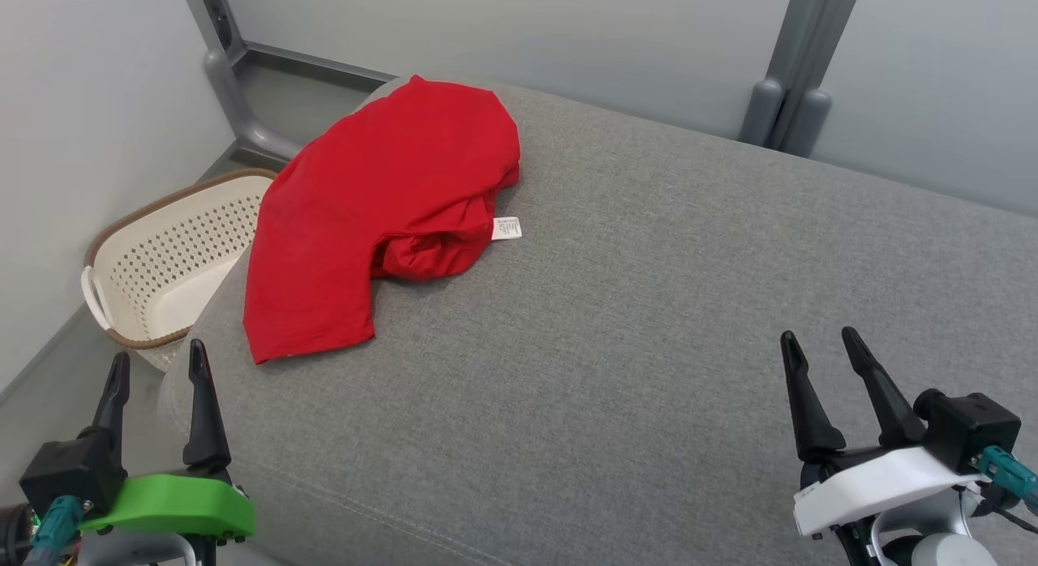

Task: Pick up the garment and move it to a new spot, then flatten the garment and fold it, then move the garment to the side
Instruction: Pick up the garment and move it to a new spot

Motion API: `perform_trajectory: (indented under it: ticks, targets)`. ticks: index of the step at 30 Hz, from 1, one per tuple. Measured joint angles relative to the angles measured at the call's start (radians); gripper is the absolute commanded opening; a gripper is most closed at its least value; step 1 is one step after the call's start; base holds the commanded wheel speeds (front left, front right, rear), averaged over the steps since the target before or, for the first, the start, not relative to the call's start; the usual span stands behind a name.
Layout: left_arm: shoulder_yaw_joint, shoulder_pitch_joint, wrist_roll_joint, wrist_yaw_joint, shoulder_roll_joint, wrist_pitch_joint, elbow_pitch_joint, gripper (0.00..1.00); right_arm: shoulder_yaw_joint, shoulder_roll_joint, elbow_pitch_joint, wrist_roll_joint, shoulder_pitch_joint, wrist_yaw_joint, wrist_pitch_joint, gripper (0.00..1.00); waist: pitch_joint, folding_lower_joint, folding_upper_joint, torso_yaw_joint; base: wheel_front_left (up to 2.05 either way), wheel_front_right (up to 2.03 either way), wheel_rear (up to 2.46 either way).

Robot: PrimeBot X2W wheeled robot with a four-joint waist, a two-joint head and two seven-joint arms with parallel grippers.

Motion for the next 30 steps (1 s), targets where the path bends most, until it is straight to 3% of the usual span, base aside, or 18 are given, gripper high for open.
perform_trajectory:
  ticks: [11, 30]
  targets:
    - [0.021, -0.265, -0.039, -0.044, 0.012, -0.035, 0.089, 1.00, -0.036, 0.000, -0.098, -0.095, -0.079, 0.000, 0.069, 1.00, 0.120, 0.0000, 0.0000, -0.084, 0.00, 0.00, 0.00]
    - [0.043, -0.851, -0.079, -0.183, 0.139, -0.022, 0.453, 1.00, -0.192, -0.071, -0.292, -0.154, -0.151, 0.000, 0.140, 1.00, 0.395, 0.0002, 0.0000, -0.293, 0.00, 0.00, 0.00]
